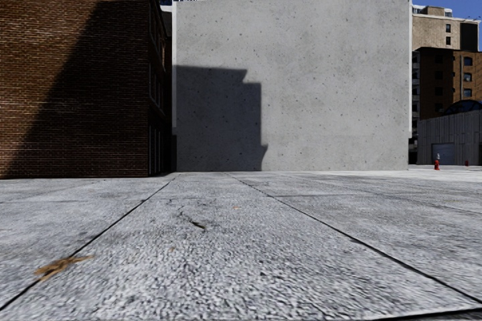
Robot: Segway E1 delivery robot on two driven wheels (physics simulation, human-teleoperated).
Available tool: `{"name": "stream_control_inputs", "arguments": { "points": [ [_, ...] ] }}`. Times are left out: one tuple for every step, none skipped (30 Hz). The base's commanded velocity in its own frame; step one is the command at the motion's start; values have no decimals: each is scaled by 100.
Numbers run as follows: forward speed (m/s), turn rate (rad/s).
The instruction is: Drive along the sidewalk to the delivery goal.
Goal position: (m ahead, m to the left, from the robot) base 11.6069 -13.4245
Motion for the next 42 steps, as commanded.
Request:
{"name": "stream_control_inputs", "arguments": {
  "points": [
    [200, -77],
    [200, -78],
    [200, -78],
    [200, -79],
    [200, -79],
    [200, -79],
    [200, -79],
    [200, -79],
    [200, -79],
    [200, -79],
    [200, -79],
    [200, -79],
    [200, -79],
    [200, -79],
    [200, -77],
    [200, -32],
    [200, 0],
    [200, 0],
    [200, 0],
    [200, 0],
    [200, 0],
    [200, 0],
    [200, 0],
    [200, 0],
    [200, 0],
    [200, 0],
    [200, 0],
    [200, 0],
    [200, 0],
    [200, 0],
    [200, 0],
    [200, 0],
    [200, 0],
    [200, 0],
    [200, -10],
    [200, -53],
    [200, -72],
    [200, -86],
    [200, -86],
    [200, -93],
    [200, -94],
    [200, -94]
  ]
}}
